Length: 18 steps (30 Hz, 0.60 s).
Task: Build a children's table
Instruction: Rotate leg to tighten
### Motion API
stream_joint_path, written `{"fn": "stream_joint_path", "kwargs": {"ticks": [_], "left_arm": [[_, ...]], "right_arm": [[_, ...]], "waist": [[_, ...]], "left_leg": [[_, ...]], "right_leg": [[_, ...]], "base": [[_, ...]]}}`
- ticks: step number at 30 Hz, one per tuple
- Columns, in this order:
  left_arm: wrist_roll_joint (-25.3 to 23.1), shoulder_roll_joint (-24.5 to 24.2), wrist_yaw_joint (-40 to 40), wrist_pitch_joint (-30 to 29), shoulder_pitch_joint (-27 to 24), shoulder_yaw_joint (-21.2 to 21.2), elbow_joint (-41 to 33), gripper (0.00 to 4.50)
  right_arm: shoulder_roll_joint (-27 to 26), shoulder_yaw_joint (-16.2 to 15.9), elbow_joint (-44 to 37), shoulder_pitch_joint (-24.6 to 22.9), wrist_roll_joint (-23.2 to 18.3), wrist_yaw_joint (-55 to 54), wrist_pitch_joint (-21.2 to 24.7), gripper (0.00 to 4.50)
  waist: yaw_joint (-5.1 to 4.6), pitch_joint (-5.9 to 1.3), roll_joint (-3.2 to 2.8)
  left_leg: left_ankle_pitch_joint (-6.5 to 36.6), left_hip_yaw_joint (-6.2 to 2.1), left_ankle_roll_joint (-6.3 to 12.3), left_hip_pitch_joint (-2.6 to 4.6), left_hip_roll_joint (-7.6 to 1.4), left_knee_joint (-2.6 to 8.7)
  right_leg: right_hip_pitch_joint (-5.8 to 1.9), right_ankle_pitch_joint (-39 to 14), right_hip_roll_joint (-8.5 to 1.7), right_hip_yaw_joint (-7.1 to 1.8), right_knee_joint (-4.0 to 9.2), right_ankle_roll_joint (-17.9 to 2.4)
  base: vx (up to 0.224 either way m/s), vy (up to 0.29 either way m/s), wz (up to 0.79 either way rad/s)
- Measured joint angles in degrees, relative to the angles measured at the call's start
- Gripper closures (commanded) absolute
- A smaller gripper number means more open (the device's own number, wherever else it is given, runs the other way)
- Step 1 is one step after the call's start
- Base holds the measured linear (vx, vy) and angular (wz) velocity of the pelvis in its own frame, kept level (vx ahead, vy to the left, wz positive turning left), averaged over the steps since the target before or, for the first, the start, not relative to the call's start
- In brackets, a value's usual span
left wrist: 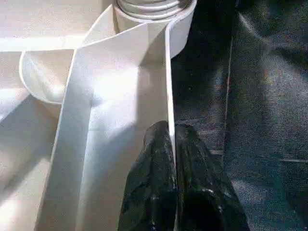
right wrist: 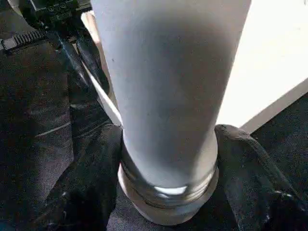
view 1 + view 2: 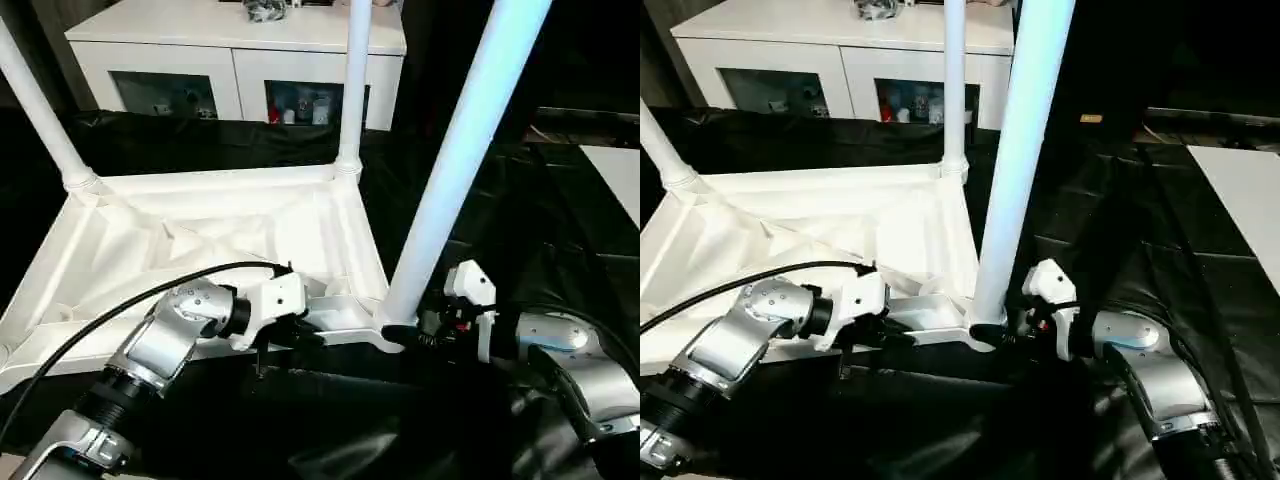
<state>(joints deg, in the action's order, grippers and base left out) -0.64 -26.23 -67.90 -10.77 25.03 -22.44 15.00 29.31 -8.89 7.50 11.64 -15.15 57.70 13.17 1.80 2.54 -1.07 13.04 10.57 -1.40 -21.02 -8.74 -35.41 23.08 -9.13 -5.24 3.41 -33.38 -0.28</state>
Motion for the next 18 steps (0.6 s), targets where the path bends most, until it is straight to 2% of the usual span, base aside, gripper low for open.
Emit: {"fn": "stream_joint_path", "kwargs": {"ticks": [3,5,7,13,16,17,18], "left_arm": [[-0.5,0.3,1.8,-0.1,0.2,0.5,0.8,4.50],[-2.3,3.0,7.1,-2.0,2.3,1.5,3.7,4.50],[-3.7,6.8,12.5,-3.8,3.5,2.2,5.7,4.50],[-6.1,16.3,26.2,-7.1,8.4,2.7,13.9,4.50],[-6.8,18.4,28.9,-7.1,9.8,2.9,16.4,4.50],[-6.8,18.4,28.9,-7.0,9.8,2.9,16.4,4.50],[-6.9,18.4,28.7,-6.8,9.9,2.9,16.4,4.50]], "right_arm": [[-3.3,0.8,2.1,0.5,0.6,-3.9,-0.8,1.85],[-9.6,2.2,6.0,3.0,2.5,-14.1,-0.8,1.86],[-13.6,3.6,8.6,4.9,3.8,-23.5,-0.3,1.86],[-23.5,5.9,16.3,11.1,9.8,-46.4,-0.2,1.86],[-26.0,6.5,19.8,13.4,11.3,-51.5,-1.5,1.86],[-26.2,6.7,20.1,13.4,11.3,-51.6,-2.0,1.31],[-26.4,7.1,20.1,13.3,10.9,-51.1,-2.7,1.17]], "waist": [[-0.23,-0.01,0.08],[-1.07,0.05,0.19],[-1.69,0.05,0.17],[-1.96,-0.22,-0.23],[-1.95,-0.26,-0.26],[-1.97,-0.25,-0.24],[-1.92,-0.25,-0.24]], "left_leg": [[-0.1,0.00,-0.14,0.05,-0.04,0.00],[-0.2,-0.01,-0.28,0.03,-0.09,-0.05],[-0.2,-0.02,-0.35,0.05,-0.09,-0.06],[-0.2,-0.04,-0.36,0.11,-0.08,-0.05],[-0.2,-0.05,-0.36,0.08,-0.08,-0.06],[-0.2,-0.06,-0.36,0.06,-0.08,-0.05],[-0.2,-0.07,-0.36,0.04,-0.09,-0.05]], "right_leg": [[-0.01,0.0,0.00,0.03,-0.11,0.0],[0.05,0.0,0.00,0.13,-0.19,0.0],[0.05,-0.1,-0.02,0.15,-0.16,0.1],[-0.05,-0.1,-0.03,0.16,-0.10,0.2],[-0.08,-0.1,-0.04,0.17,-0.05,0.2],[-0.08,-0.1,-0.04,0.19,-0.05,0.2],[-0.08,-0.1,-0.04,0.21,-0.04,0.2]], "base": [[0.000,0.000,0.00],[0.000,0.000,0.00],[0.000,0.000,0.00],[0.000,0.000,0.00],[0.000,0.000,0.00],[0.000,0.000,0.00],[0.000,0.000,0.00]]}}
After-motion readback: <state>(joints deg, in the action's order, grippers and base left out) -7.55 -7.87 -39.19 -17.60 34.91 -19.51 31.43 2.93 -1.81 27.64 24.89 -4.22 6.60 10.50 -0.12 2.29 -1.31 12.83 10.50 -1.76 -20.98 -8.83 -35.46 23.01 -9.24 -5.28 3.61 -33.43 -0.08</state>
